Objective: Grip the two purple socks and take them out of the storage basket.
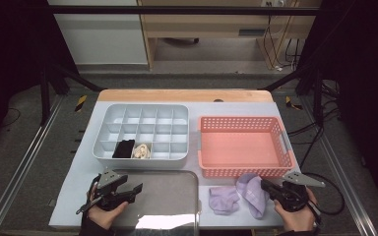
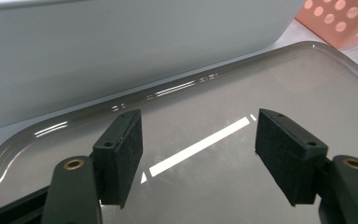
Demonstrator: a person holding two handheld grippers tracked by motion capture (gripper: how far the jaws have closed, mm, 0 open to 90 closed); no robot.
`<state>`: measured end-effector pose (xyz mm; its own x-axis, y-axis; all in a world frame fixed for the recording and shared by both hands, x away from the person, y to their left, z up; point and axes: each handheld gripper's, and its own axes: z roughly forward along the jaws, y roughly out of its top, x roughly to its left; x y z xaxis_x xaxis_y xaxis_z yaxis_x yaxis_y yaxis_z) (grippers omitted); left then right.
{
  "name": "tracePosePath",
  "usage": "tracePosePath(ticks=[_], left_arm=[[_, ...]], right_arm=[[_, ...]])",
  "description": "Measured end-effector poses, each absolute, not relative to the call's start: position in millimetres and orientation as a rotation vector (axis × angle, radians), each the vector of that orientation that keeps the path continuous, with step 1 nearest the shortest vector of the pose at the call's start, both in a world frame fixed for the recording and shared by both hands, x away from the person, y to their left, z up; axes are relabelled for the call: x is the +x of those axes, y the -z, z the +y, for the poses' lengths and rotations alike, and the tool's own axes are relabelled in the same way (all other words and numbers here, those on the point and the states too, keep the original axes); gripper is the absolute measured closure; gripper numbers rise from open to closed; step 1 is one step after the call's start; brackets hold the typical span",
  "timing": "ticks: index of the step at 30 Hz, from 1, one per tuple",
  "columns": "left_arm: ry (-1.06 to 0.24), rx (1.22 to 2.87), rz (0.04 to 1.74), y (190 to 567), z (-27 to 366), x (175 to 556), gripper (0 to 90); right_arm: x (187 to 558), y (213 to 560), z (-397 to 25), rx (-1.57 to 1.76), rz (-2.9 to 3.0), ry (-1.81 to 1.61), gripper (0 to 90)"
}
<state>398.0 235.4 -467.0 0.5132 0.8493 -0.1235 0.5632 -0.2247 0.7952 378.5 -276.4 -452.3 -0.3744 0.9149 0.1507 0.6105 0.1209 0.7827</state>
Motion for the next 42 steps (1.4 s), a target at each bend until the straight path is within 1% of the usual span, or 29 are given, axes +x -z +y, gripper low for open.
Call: tracePosePath(ticks=[5,9,14,20,28,30,33,37,39,40,42], left_arm=[[-0.431,1.912,1.156,465.5,235.0,397.5,31.5],[-0.431,1.905,1.157,464.2,235.4,397.2,31.5],[-0.434,1.9,1.156,462.6,234.5,397.6,31.8],[-0.439,1.905,1.169,460.7,235.4,397.4,32.5],[-0.44,1.889,1.172,458.6,236.0,393.8,34.1],[-0.441,1.891,1.17,458.3,235.0,393.1,35.0],[-0.441,1.89,1.169,458.0,234.8,392.9,36.1],[-0.438,1.88,1.174,457.3,235.0,392.3,36.9],[-0.435,1.877,1.176,456.9,234.8,392.3,37.1],[-0.433,1.876,1.177,457.0,234.7,392.5,37.4],[-0.427,1.875,1.181,457.6,234.6,392.7,37.9]], right_arm=[[385.4,465.9,-275.4,1.491,2.05,-1.023,85.4],[389.2,470.6,-273.0,1.474,2.055,-0.989,77.9],[383.1,453.6,-269.8,1.414,1.988,-1.066,69.2],[374.1,441.5,-247.1,1.341,2.038,-1.23,72.5],[366.3,456.2,-206.7,1.292,2.218,-1.29,73.6],[363.1,460.0,-201.7,1.28,2.242,-1.28,72.3],[358.7,463.8,-198.6,1.283,2.249,-1.282,67.3],[354.9,468.5,-194.0,1.276,2.276,-1.274,67.2],[355.1,471.8,-191.4,1.265,2.295,-1.239,69.0],[355.0,472.9,-190.1,1.265,2.307,-1.22,71.4],[356.2,475.2,-188.2,1.253,2.335,-1.2,80.9]])
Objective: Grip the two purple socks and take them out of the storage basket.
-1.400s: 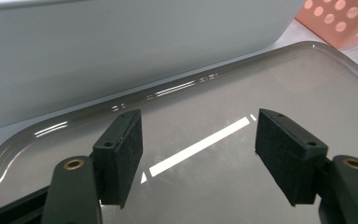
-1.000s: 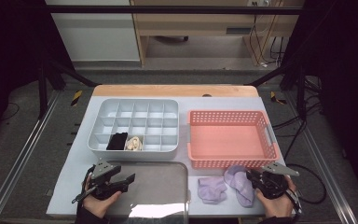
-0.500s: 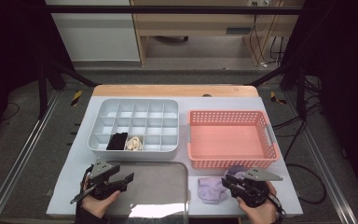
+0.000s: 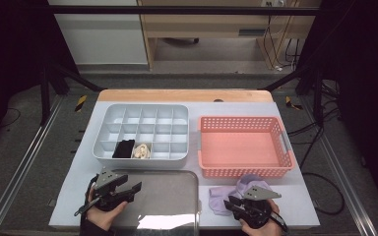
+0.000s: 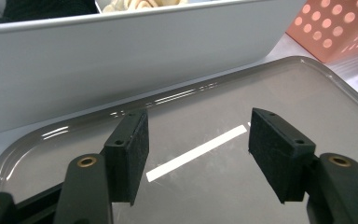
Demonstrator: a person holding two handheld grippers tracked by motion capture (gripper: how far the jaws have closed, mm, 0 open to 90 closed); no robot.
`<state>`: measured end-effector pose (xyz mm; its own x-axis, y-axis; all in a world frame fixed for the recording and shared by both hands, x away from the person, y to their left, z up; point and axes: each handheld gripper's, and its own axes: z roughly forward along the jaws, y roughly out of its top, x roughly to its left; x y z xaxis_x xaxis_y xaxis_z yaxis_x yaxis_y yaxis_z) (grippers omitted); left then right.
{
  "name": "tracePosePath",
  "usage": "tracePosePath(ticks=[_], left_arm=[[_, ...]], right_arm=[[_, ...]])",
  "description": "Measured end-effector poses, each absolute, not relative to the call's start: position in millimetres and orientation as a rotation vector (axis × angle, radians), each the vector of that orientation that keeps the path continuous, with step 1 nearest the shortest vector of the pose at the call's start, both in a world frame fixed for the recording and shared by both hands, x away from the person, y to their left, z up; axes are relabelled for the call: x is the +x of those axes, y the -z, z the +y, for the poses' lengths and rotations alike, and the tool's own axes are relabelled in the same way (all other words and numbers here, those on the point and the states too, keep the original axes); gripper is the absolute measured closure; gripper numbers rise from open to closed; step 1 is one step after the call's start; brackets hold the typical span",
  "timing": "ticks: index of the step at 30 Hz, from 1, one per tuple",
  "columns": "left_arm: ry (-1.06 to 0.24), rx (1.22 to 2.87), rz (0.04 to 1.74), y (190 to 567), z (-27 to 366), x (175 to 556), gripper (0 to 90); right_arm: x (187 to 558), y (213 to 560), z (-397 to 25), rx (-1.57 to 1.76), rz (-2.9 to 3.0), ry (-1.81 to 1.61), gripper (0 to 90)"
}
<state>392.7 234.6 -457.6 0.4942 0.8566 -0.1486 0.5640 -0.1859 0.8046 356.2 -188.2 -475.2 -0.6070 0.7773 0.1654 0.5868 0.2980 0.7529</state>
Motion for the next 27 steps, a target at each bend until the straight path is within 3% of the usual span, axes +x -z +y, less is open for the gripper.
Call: tracePosePath(ticks=[4,16,27], left_arm=[[-0.415,1.883,1.183,459.1,234.0,394.8,39.1],[-0.405,1.865,1.189,457.4,237.1,397.0,39.6],[-0.418,1.894,1.164,457.0,236.5,398.0,38.1]], right_arm=[[359.2,474.0,-187.7,1.242,2.363,-1.191,87.7],[365.4,439.9,-185.5,1.167,2.326,-1.296,88.0],[366.4,414.7,-152.4,1.065,2.381,-1.342,88.1]])
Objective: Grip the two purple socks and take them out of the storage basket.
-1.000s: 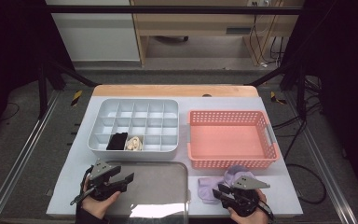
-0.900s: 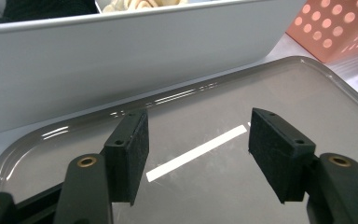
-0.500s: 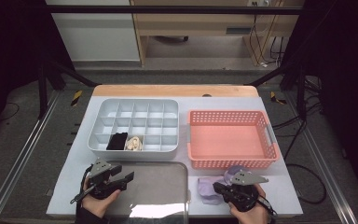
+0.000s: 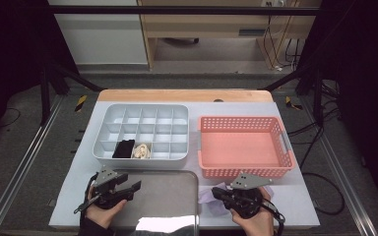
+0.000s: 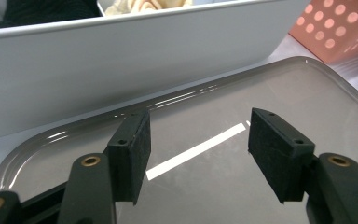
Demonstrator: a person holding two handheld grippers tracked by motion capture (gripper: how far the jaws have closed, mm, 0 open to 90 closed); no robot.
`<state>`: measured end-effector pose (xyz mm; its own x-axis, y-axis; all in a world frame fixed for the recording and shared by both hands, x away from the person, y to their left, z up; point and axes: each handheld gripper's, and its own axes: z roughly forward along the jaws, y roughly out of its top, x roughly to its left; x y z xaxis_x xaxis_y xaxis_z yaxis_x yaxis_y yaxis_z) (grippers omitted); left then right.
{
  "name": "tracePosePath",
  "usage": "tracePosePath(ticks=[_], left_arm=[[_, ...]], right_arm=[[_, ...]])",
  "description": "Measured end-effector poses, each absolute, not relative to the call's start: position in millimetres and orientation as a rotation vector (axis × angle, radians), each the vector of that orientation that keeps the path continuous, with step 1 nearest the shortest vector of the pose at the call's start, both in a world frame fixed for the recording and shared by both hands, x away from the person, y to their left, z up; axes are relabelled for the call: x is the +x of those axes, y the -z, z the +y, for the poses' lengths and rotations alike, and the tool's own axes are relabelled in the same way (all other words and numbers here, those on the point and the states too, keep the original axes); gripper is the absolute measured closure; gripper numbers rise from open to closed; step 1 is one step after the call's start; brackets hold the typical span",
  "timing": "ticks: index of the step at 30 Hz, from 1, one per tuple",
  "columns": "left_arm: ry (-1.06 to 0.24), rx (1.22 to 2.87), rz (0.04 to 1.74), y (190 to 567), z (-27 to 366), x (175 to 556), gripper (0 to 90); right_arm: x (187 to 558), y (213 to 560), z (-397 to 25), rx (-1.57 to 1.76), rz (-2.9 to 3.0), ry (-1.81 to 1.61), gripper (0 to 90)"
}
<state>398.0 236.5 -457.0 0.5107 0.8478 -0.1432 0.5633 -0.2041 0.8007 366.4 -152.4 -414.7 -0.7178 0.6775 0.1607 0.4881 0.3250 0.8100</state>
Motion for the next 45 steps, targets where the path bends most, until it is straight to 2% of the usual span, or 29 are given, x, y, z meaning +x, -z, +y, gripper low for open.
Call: tracePosePath(ticks=[4,13,19,25,33,35,36,45], left_arm=[[-0.407,1.904,1.147,458.3,234.3,397.4,37.0],[-0.432,1.935,1.12,459.4,230.6,395.1,36.6],[-0.472,1.94,1.093,461.7,228.7,394.8,41.6],[-0.444,1.93,1.11,461.8,229.9,395.5,46.5],[-0.453,1.927,1.062,454.5,227.1,393.3,44.4],[-0.418,1.931,1.043,451.8,225.9,393.6,43.6],[-0.403,1.935,1.039,450.5,224.4,393.9,46.1],[-0.429,1.976,1.026,440.6,205.7,396.8,47.8]], right_arm=[[374.7,417.3,-137.2,1.046,2.402,-1.331,88.1],[413.6,451.4,-100.5,1.115,2.386,-1.261,87.0],[420.6,454.2,-84.8,1.107,2.364,-1.242,73.5],[410.9,440.1,-93.8,1.087,2.299,-1.34,67.3],[391.9,423.9,-118.6,1.03,2.268,-1.366,69.3],[386.4,426.7,-126.2,1.037,2.275,-1.362,69.6],[383.9,429.5,-129.4,1.04,2.281,-1.365,70.0],[373.2,460.4,-143.3,1.102,2.34,-1.319,70.2]])
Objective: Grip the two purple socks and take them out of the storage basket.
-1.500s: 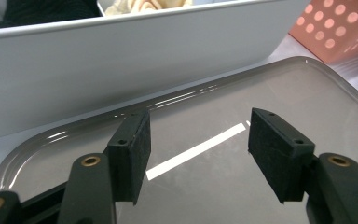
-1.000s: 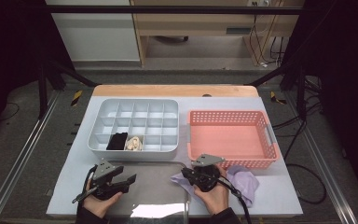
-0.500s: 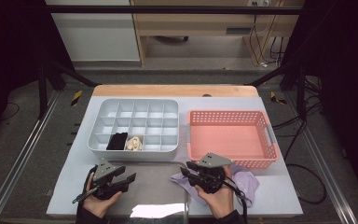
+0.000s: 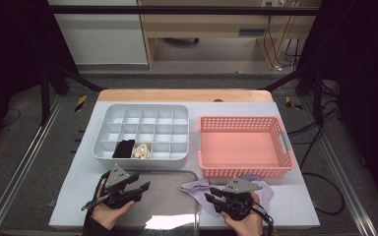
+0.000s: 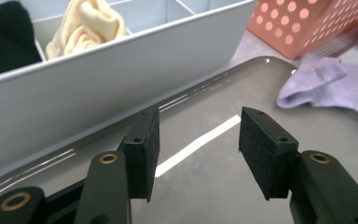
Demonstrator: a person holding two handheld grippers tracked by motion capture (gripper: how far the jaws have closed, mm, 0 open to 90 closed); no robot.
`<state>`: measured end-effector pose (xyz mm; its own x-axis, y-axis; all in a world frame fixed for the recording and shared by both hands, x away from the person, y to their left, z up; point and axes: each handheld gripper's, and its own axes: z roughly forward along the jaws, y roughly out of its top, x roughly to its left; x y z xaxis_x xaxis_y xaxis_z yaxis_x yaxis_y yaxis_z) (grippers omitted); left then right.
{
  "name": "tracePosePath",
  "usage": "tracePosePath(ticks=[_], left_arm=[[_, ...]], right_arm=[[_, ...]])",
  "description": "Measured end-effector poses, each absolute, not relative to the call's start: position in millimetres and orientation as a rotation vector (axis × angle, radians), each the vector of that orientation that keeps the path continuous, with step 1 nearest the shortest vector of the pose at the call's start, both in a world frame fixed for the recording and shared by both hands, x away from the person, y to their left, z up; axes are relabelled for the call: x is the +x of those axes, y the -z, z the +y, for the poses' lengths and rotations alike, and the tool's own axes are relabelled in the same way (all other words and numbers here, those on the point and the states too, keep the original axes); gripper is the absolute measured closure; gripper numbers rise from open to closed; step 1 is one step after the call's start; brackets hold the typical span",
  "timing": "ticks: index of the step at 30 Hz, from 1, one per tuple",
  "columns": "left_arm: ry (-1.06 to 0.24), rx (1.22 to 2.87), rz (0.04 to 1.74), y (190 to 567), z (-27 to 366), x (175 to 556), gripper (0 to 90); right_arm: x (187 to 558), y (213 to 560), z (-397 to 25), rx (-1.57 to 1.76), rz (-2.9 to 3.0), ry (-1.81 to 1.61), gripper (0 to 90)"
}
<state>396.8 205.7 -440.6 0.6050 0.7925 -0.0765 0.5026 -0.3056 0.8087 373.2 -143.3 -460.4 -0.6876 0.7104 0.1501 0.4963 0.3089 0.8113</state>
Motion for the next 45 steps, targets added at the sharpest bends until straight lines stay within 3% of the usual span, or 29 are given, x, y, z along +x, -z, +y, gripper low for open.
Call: tracePosePath(ticks=[11,22,24,30,42,45], left_arm=[[-0.435,1.983,0.948,428.2,167.1,396.3,51.2],[-0.402,2.012,0.944,447.0,151.8,399.8,55.9],[-0.395,2.014,0.947,450.5,153.5,400.5,57.1],[-0.362,2.025,0.948,454.1,153.7,401.8,58.3],[-0.324,2.039,0.947,454.9,156.7,400.0,58.7],[-0.324,2.039,0.951,455.1,159.4,397.8,58.7]], right_arm=[[367.3,474.4,-149.8,1.115,2.381,-1.286,70.2],[364.7,487.6,-140.6,1.083,2.441,-1.254,66.2],[364.1,487.1,-139.7,1.065,2.447,-1.234,68.6],[363.6,485.4,-137.0,1.016,2.458,-1.156,89.2],[366.8,477.2,-157.6,1.049,2.519,-1.134,90.0],[366.8,475.4,-160.1,1.07,2.504,-1.142,86.3]])
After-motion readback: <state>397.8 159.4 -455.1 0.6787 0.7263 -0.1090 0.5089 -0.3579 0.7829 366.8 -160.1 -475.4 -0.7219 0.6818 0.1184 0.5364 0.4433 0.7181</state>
